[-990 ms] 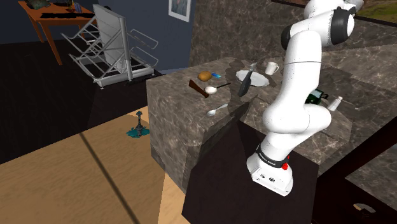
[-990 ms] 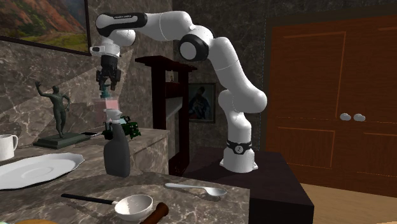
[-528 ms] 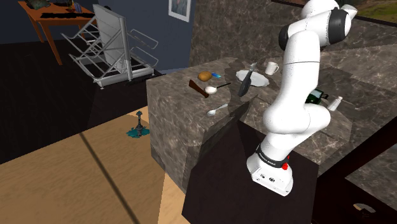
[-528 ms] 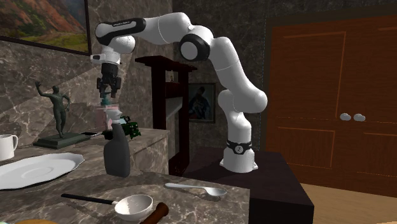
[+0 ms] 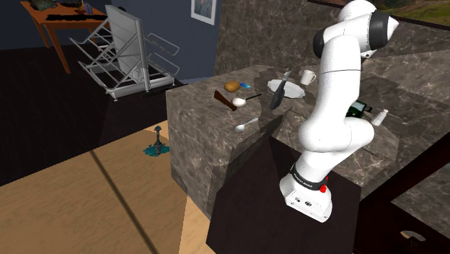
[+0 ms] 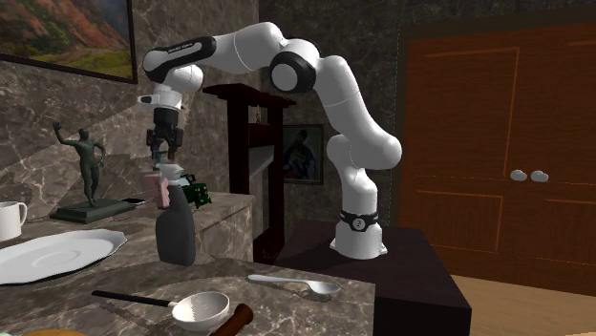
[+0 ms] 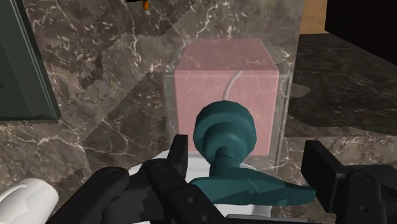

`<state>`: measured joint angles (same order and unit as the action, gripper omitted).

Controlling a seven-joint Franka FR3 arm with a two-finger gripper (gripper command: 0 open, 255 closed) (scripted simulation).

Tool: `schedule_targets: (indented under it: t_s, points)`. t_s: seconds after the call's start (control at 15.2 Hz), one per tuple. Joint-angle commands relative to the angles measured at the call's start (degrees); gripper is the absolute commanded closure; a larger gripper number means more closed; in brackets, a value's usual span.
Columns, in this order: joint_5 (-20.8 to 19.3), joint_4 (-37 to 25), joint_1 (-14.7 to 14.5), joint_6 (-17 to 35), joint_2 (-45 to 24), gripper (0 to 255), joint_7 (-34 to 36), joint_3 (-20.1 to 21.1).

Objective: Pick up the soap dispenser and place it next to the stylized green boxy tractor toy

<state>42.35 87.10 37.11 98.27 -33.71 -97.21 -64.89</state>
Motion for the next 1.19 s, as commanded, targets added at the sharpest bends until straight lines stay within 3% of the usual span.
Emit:
schedule_targets:
  t_s: [0.0,0.46,0.99,1.06,1.12]
  points:
    - [0.44,1.01,-0.15,1.13,-0.39,255,-0.44,0.29]
    - [2.38,4.74,-0.29,5.32,-2.06,255,-2.46,1.64]
    - [2.38,4.74,-0.29,5.32,-2.06,255,-2.46,1.64]
    - [2.38,4.73,-0.28,5.32,-2.06,0,-2.46,1.64]
    - [2.38,4.74,-0.28,5.32,-2.06,0,-2.46,1.64]
